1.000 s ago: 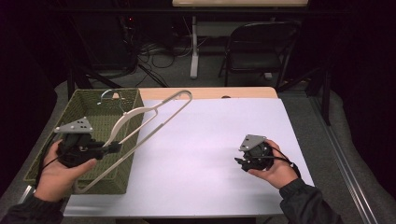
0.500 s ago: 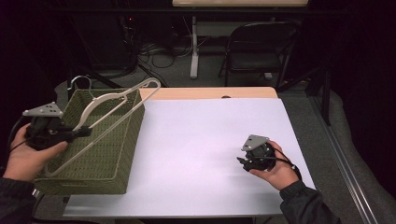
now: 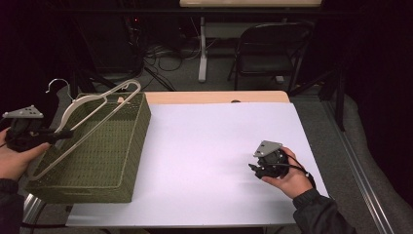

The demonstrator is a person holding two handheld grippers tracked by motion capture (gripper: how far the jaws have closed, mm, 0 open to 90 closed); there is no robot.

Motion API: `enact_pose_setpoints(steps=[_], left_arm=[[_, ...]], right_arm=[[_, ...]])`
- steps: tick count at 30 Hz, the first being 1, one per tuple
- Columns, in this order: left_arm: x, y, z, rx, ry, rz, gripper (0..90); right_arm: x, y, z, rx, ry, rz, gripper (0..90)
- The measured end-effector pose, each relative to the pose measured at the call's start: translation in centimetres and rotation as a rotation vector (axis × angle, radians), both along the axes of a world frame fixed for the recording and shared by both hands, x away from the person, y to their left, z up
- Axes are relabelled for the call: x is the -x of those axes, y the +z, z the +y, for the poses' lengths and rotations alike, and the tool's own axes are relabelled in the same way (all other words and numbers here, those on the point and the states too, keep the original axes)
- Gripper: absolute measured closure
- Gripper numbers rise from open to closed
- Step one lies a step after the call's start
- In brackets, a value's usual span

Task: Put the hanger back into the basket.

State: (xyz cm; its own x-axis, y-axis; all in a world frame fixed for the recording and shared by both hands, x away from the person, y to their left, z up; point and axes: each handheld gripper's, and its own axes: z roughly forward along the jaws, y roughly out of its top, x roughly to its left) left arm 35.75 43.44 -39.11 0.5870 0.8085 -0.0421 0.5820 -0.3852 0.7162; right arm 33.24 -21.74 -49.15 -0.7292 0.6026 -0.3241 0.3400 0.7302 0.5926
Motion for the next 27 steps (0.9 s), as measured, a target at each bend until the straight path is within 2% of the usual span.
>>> enact_pose_setpoints(steps=[2, 3, 4, 6, 7, 9, 10, 11, 12, 17, 20, 21, 23, 24, 27], left_arm=[[0.1, -0.5, 0.4, -0.004, 0.013, 0.006, 87.2], [0.1, -0.8, 0.5, 0.000, 0.016, 0.006, 87.2], [0.1, -1.1, 0.7, 0.002, 0.020, 0.012, 87.2], [0.1, -1.7, 0.9, 0.006, 0.019, 0.023, 87.2], [0.0, -2.3, 1.0, -0.010, 0.016, 0.038, 87.2], [-0.1, -2.7, 1.0, -0.012, 0.014, 0.046, 87.2], [-0.2, -3.3, 1.0, -0.008, 0.014, 0.060, 87.2], [-0.2, -3.3, 1.0, -0.008, 0.014, 0.060, 87.2], [-0.3, -4.0, 1.0, -0.011, 0.016, 0.077, 87.2], [-0.7, -5.4, 0.8, -0.014, 0.013, 0.107, 87.2], [-1.0, -6.5, 0.5, -0.024, 0.008, 0.134, 87.2], [-1.1, -6.8, 0.4, -0.030, 0.007, 0.139, 87.2], [-1.3, -7.4, 0.3, -0.045, 0.005, 0.155, 87.2], [-1.4, -7.9, 0.1, -0.068, 0.006, 0.173, 87.2], [-1.5, -8.1, 0.0, -0.073, 0.005, 0.176, 87.1]], right_arm=[[0.0, -0.1, 0.0, -0.004, -0.003, -0.002, 34.2], [0.0, -0.3, 0.1, -0.027, 0.000, -0.012, 34.2], [0.0, -0.2, 0.0, -0.001, 0.000, 0.003, 34.2], [0.0, -0.2, 0.0, -0.001, 0.001, 0.004, 34.3], [-0.1, -0.2, 0.0, -0.001, 0.002, 0.007, 34.2], [-0.1, -0.2, 0.0, 0.001, 0.003, 0.007, 34.2], [-0.2, -0.5, 0.1, -0.022, 0.008, -0.005, 34.2], [-0.2, -0.5, 0.1, -0.022, 0.008, -0.005, 34.2], [-0.2, -0.5, 0.1, -0.009, 0.009, 0.003, 34.2], [-0.2, -0.8, 0.1, 0.000, 0.006, 0.016, 34.2], [-0.2, -0.9, 0.2, -0.001, 0.009, 0.016, 34.2], [-0.1, -0.8, 0.1, 0.015, 0.006, 0.020, 34.2], [-0.2, -1.0, 0.2, 0.004, 0.011, 0.021, 34.2], [-0.1, -1.0, 0.2, 0.010, 0.008, 0.020, 34.2], [-0.1, -1.1, 0.3, 0.010, 0.008, 0.022, 34.2]])
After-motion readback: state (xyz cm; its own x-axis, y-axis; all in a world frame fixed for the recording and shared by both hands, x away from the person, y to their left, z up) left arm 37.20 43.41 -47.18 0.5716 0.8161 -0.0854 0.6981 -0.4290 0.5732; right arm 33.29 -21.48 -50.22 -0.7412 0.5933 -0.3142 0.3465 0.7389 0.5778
